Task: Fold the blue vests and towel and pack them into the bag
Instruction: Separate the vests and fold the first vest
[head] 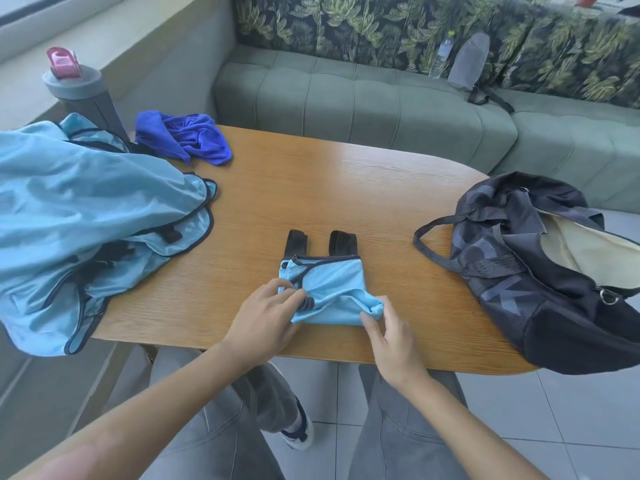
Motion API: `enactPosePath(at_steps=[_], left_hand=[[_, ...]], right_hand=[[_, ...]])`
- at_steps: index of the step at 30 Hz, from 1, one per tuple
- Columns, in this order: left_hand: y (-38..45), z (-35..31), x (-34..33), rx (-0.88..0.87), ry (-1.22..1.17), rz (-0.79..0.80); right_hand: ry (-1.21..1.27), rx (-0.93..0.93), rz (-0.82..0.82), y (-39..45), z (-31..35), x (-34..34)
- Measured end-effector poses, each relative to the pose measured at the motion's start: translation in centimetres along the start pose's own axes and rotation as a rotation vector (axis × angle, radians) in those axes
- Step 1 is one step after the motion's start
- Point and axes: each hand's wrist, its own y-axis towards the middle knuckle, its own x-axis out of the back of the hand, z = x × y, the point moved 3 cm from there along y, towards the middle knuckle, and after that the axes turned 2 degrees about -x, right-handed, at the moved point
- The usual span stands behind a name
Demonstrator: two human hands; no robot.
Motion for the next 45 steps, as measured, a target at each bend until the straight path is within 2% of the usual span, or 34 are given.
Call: enactPosePath(at_steps=[2,3,6,8,11,14,18,20,22,25,28,29,31,34,37,40,42,45], left_hand=[[0.3,-0.4,0.2,0.025,-0.031,0.001],[0.4,-0.5,0.2,0.084,-0.118,0.011],[1.0,0.0,-0.3,0.435,-0.516,0.007],[1.7,0.6,-0.9,0.612,-0.622,-0.051],[2.9,1.4,-1.4,0.761,-0.524,-0.077],[3.8,1.9,-1.7,0.837,-0.379,-0.083],[4.9,1.6,-1.2,0.887,-0.056,-0.004],[5.0,1.3,-1.0,0.888,0.083,0.05],[5.1,1.1,-1.0,0.802,0.147,0.003],[4.7,1.2,-2.0,0.457,0.27,-0.142],[5.4,1.8,-2.9,0.034,0.243,0.017],[5.7,2.1,-3.1,-0.052,0.225,0.09],[6.1,3.0,-3.3,-0.026,0.193,0.264],[6.6,4.5,-3.1,0.171,0.133,0.519],[7.6,4.5,-2.5,0.111,0.199,0.519],[9.5,4.1,-1.7,0.1,0.15,0.495],[11.1,4.1,-1.6,0.142,0.088,0.573],[13.6,4.4,-1.9,0.213,0.092,0.766]], right_hand=[[-0.009,0.013,0.029,0.5,0.5,0.0],[-0.008,0.008,0.025,0.9,0.6,0.0],[0.028,-0.044,-0.06,2.6,0.9,0.1],[0.087,-0.095,-0.114,3.8,1.0,-0.1],[0.009,-0.141,-0.142,5.4,1.0,-0.8],[-0.14,-0.184,-0.121,7.0,1.0,-1.4],[-0.449,-0.215,-0.04,8.4,1.6,-1.9],[-0.547,-0.206,-0.044,8.7,2.0,-2.2],[-0.629,-0.186,-0.058,8.8,2.4,-2.6],[-0.789,-0.109,-0.058,9.0,2.6,-3.2],[-0.845,-0.069,-0.051,9.6,1.6,-3.1],[-0.845,-0.038,-0.056,9.8,1.1,-3.0],[-0.84,0.046,-0.041,10.0,0.2,-2.8],[-0.746,0.118,-0.027,10.1,-0.9,-2.3],[-0.599,0.114,-0.023,9.9,-1.5,-1.4],[-0.368,-0.01,-0.002,9.8,-1.6,-0.3],[-0.244,-0.118,0.033,10.1,-1.4,0.1],[-0.174,-0.298,0.187,11.2,-0.9,0.4]])
